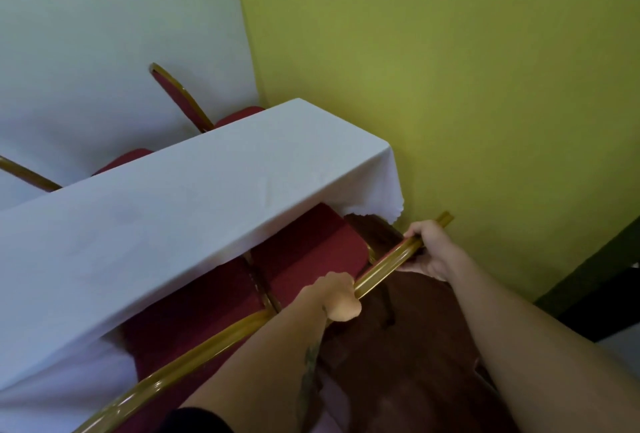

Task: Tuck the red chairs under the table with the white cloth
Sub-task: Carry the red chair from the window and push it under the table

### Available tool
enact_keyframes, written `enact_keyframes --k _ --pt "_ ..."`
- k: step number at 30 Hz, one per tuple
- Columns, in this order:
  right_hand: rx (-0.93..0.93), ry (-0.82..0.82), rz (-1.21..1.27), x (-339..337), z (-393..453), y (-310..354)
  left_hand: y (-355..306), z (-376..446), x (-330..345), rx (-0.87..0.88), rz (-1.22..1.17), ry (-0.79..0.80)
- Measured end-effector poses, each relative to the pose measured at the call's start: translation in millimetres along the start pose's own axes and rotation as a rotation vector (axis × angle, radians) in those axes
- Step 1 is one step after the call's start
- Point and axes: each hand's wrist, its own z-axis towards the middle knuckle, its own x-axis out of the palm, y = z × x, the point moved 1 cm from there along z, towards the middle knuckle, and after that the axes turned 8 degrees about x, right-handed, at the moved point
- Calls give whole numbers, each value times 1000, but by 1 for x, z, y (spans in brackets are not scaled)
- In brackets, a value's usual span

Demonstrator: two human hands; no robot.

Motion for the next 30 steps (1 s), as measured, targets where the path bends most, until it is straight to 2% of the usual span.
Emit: enact_keyframes --k 6,14,24,27,30 --pt "-50 -4 6 18 26 16 20 25 -18 -32 -102 -8" --pt "-80 -77 29 25 46 33 25 52 -37 -24 -82 24" --pt "-96 -101 8 38 56 43 45 66 -41 13 -56 -64" --pt "-76 -142 -67 39 49 41 46 56 -31 35 -107 -108" --pt "-98 -281 -289 48 35 34 57 35 -30 53 -166 -147"
